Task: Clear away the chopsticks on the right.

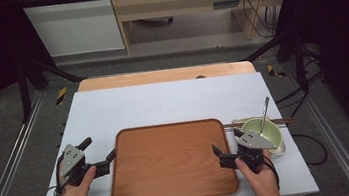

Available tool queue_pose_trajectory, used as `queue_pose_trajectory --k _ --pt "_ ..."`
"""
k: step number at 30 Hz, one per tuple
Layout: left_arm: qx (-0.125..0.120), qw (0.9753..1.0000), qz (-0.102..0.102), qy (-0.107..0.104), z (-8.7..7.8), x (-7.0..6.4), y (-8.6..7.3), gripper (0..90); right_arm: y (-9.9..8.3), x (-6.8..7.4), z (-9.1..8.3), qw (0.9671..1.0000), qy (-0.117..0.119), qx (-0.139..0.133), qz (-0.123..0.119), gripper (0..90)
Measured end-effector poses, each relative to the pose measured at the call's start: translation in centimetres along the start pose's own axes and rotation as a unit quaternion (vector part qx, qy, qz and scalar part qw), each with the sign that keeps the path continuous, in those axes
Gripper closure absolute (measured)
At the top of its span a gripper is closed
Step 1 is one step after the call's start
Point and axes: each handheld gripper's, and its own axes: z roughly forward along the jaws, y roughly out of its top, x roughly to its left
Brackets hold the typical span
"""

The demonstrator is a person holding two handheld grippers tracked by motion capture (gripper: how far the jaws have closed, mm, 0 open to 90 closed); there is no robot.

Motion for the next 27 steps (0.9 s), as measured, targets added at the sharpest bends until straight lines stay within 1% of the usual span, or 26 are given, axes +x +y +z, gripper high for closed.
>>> queue_pose_trajectory --k 2,7,9,10,11,14,15,16,17,19,21,22,23,24,25,26,27 --pt "0.003 1.0000 0.003 0.001 0.0 -0.1 0.0 3.7 0.0 0.0 -0.1 1.0000 0.001 -0.001 0.002 8.7" --pt "0.010 0.9999 0.014 0.000 0.2 -0.3 -0.1 3.7 0.0 -0.3 -0.7 1.0000 0.000 0.004 -0.004 9.2" --pt "0.013 0.9998 0.017 0.001 0.2 -0.4 0.0 3.7 0.1 -0.4 -1.1 1.0000 0.004 0.006 -0.002 10.0" --pt "0.014 0.9997 0.021 0.001 0.2 -0.4 0.0 3.7 0.1 -0.5 -1.5 0.9999 0.012 0.007 -0.005 11.7" --pt "0.015 0.9996 0.024 0.003 0.2 -0.5 -0.1 3.7 0.1 -0.5 -1.5 0.9999 0.012 0.007 -0.005 11.7" --pt "0.020 0.9993 0.031 0.004 0.3 -0.6 -0.1 3.7 0.2 -0.6 -2.3 0.9996 0.016 0.010 -0.019 14.6" --pt "0.022 0.9992 0.034 0.004 0.3 -0.6 -0.1 3.7 0.3 -0.7 -2.5 0.9995 0.017 0.008 -0.023 16.5" --pt "0.022 0.9991 0.037 0.006 0.3 -0.6 -0.1 3.8 0.5 -0.9 -3.0 0.9995 0.019 0.000 -0.025 19.2" --pt "0.022 0.9990 0.039 0.006 0.3 -0.6 -0.1 3.8 0.5 -0.9 -3.0 0.9995 0.019 0.000 -0.025 19.2" --pt "0.023 0.9989 0.040 0.009 0.3 -0.6 -0.1 3.8 0.9 -1.4 -3.6 0.9995 0.020 -0.011 -0.021 23.1" --pt "0.022 0.9990 0.038 0.012 0.3 -0.5 -0.1 3.9 1.3 -2.0 -4.3 0.9995 0.012 -0.025 -0.016 26.0" --pt "0.022 0.9990 0.037 0.012 0.2 -0.5 -0.1 4.0 1.5 -2.9 -5.1 0.9992 0.003 -0.039 -0.007 29.5" --pt "0.022 0.9990 0.036 0.014 0.2 -0.5 -0.1 4.1 1.6 -3.3 -5.5 0.9989 -0.006 -0.046 -0.006 29.5" --pt "0.021 0.9991 0.035 0.014 0.2 -0.4 -0.1 4.1 1.6 -3.3 -5.5 0.9989 -0.006 -0.046 -0.006 31.6" --pt "0.021 0.9991 0.034 0.015 0.2 -0.4 -0.2 4.2 1.6 -3.8 -5.9 0.9986 -0.015 -0.050 -0.003 33.4" --pt "0.023 0.9990 0.035 0.017 0.2 -0.4 -0.2 4.3 1.7 -4.7 -6.7 0.9977 -0.029 -0.061 0.003 38.4" --pt "0.024 0.9989 0.035 0.018 0.2 -0.3 -0.2 4.3 1.7 -4.7 -6.7 0.9977 -0.029 -0.061 0.003 38.4"
